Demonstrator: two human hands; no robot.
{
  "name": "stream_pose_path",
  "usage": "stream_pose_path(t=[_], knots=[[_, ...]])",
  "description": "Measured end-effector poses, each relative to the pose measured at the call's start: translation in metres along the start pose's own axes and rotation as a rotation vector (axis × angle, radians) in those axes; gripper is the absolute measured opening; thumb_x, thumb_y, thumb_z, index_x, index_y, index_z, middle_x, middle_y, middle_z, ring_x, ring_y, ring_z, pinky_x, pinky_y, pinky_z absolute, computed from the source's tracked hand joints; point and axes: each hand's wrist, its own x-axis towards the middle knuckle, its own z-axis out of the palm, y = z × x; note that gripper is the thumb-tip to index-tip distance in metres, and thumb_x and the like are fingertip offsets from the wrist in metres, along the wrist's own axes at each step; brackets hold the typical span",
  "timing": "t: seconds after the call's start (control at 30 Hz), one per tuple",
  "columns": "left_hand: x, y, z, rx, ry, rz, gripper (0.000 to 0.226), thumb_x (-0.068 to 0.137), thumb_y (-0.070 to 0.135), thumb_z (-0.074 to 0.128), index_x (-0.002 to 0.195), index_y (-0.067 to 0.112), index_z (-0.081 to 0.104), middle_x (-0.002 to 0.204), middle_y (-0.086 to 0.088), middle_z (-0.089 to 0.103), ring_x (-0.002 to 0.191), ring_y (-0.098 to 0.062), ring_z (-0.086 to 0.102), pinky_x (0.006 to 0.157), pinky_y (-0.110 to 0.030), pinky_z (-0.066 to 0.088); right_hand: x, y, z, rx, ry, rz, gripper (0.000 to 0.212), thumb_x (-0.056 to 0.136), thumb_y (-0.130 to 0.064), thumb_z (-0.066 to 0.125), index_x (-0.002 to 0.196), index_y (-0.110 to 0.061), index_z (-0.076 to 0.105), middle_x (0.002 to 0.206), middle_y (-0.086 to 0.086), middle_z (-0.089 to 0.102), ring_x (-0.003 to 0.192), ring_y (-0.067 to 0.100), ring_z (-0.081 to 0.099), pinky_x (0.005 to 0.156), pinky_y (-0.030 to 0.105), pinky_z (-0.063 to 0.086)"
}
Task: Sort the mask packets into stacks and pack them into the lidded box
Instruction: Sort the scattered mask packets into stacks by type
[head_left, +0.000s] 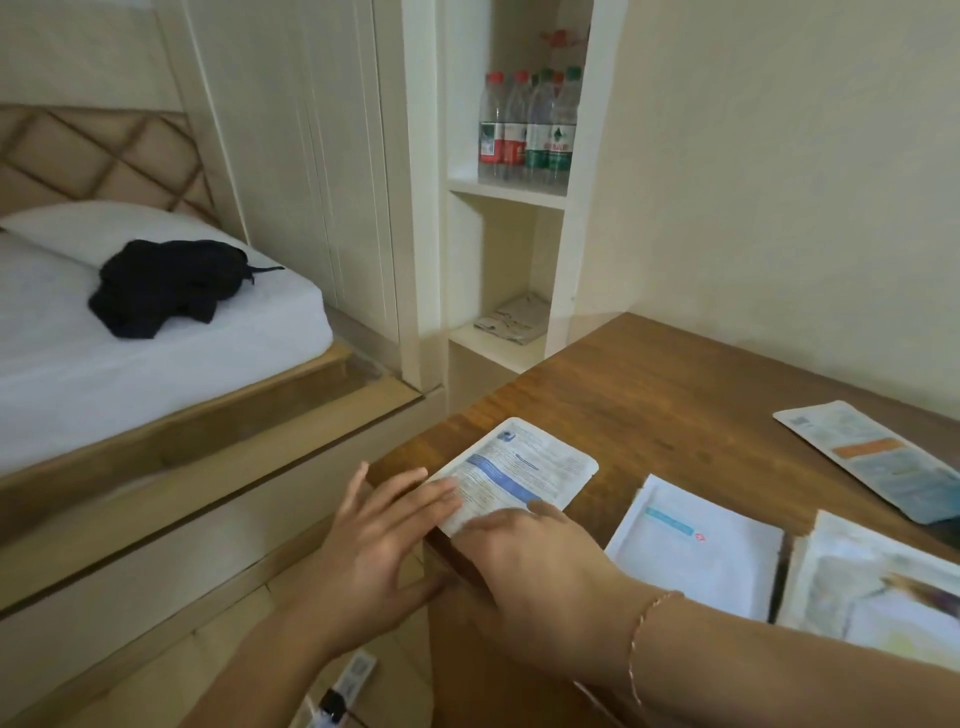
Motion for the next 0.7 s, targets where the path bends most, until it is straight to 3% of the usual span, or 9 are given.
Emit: stream_pose_path(t=[0.1, 0.13, 0.27, 0.37, 0.43, 0.5, 0.53, 0.6, 0.7], knots=[[0.001, 0.001, 0.008, -0.012, 0.091, 0.013, 0.053, 0.083, 0.052, 0.059, 0.132, 0.032, 0.054, 0.137, 0.016, 0.057, 0.129, -0.011, 0.048, 0.113, -0.049, 0.024, 0.010, 0.004, 0.004, -0.084, -0.011, 0.122, 0.058, 0.095, -0.037, 0.051, 0.145, -0.014, 0.032, 0.152, 0.010, 0.033, 0.140, 0.031, 0.030, 0.112, 0.050, 0.030], [-0.001, 0.001, 0.011, -0.042, 0.117, 0.019, 0.050, 0.085, 0.051, 0.060, 0.130, 0.031, 0.057, 0.135, 0.016, 0.058, 0.127, -0.011, 0.050, 0.113, -0.047, 0.026, 0.013, 0.005, 0.005, -0.130, -0.026, 0.155, 0.058, 0.095, -0.037, 0.052, 0.144, -0.012, 0.032, 0.148, 0.012, 0.037, 0.136, 0.032, 0.034, 0.109, 0.051, 0.033], [-0.007, 0.008, 0.012, -0.179, 0.263, -0.005, 0.037, 0.096, 0.049, 0.051, 0.121, 0.025, 0.063, 0.123, 0.014, 0.063, 0.118, -0.010, 0.054, 0.099, -0.042, 0.043, 0.008, -0.005, 0.015, -0.255, 0.066, 0.071, 0.039, 0.093, -0.027, 0.060, 0.126, -0.007, 0.053, 0.108, 0.016, 0.063, 0.094, 0.035, 0.062, 0.070, 0.044, 0.051], [-0.012, 0.016, 0.008, -0.256, 0.395, -0.022, 0.028, 0.098, 0.045, 0.051, 0.107, 0.024, 0.068, 0.111, 0.014, 0.067, 0.103, -0.012, 0.061, 0.085, -0.040, 0.049, -0.004, -0.006, 0.018, -0.339, 0.118, -0.057, 0.026, 0.066, -0.027, 0.084, 0.085, -0.014, 0.072, 0.065, 0.006, 0.066, 0.051, 0.024, 0.062, 0.036, 0.028, 0.039], [-0.009, 0.023, -0.005, -0.380, 0.455, -0.121, 0.023, 0.091, 0.045, 0.063, 0.101, 0.026, 0.071, 0.105, 0.010, 0.070, 0.100, -0.014, 0.065, 0.083, -0.039, 0.051, -0.008, -0.005, 0.000, -0.309, 0.144, -0.114, 0.013, 0.070, -0.026, 0.075, 0.077, -0.019, 0.068, 0.058, -0.001, 0.062, 0.042, 0.020, 0.057, 0.036, 0.023, 0.028], [0.004, 0.035, -0.024, -0.582, 0.445, -0.341, 0.027, 0.079, 0.043, 0.076, 0.103, 0.034, 0.070, 0.107, 0.011, 0.070, 0.102, -0.007, 0.066, 0.081, -0.026, 0.055, -0.009, -0.002, -0.035, -0.235, 0.172, -0.078, 0.009, 0.088, -0.025, 0.054, 0.094, -0.021, 0.060, 0.070, -0.001, 0.063, 0.050, 0.022, 0.055, 0.042, 0.023, 0.025], [0.013, 0.042, -0.032, -0.714, 0.397, -0.468, 0.037, 0.072, 0.041, 0.078, 0.107, 0.040, 0.066, 0.110, 0.014, 0.069, 0.104, 0.001, 0.064, 0.078, -0.017, 0.053, -0.006, 0.005, -0.053, -0.202, 0.263, -0.034, 0.012, 0.093, -0.024, 0.046, 0.099, -0.022, 0.057, 0.076, -0.002, 0.063, 0.054, 0.022, 0.053, 0.044, 0.024, 0.029], [0.031, 0.046, -0.042, -0.933, 0.281, -0.599, 0.058, 0.064, 0.044, 0.078, 0.118, 0.043, 0.057, 0.116, 0.017, 0.068, 0.108, 0.008, 0.061, 0.082, -0.017, 0.052, 0.000, 0.020, -0.086, -0.022, 0.432, 0.047, 0.015, 0.096, -0.022, 0.042, 0.087, -0.025, 0.054, 0.075, -0.001, 0.060, 0.061, 0.023, 0.053, 0.052, 0.029, 0.041], [0.052, 0.050, -0.042, -1.062, 0.159, -0.608, 0.059, 0.067, 0.054, 0.082, 0.116, 0.027, 0.063, 0.109, 0.009, 0.074, 0.103, -0.013, 0.070, 0.078, -0.025, 0.057, 0.013, 0.048, -0.117, 0.302, 0.515, 0.160, 0.034, 0.098, -0.019, 0.044, 0.066, -0.017, 0.052, 0.066, 0.004, 0.056, 0.059, 0.022, 0.050, 0.050, 0.025, 0.040]])
